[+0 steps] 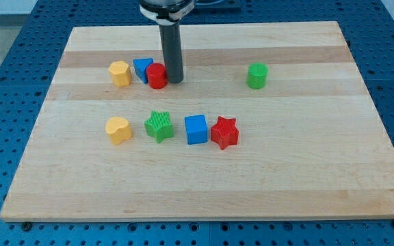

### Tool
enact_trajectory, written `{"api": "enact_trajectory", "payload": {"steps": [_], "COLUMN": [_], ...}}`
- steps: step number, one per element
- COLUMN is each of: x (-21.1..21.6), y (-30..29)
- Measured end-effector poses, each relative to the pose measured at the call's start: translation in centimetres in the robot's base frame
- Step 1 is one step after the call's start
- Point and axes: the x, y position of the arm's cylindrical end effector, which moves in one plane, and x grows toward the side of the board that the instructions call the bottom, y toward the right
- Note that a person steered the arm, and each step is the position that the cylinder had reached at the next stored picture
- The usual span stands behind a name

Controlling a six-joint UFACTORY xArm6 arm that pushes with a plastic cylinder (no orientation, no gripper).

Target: Slide the yellow hexagon and red circle towards the center

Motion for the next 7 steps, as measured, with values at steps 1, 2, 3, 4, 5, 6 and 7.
{"api": "enact_trajectory", "payload": {"steps": [1, 2, 3, 4, 5, 6, 7], "x": [0.9, 1.0, 1.7, 4.3, 4.6, 2.9, -0.1], "y": [-2.2, -4.6, -5.9, -8.2, -13.4, -18.3, -19.8]}}
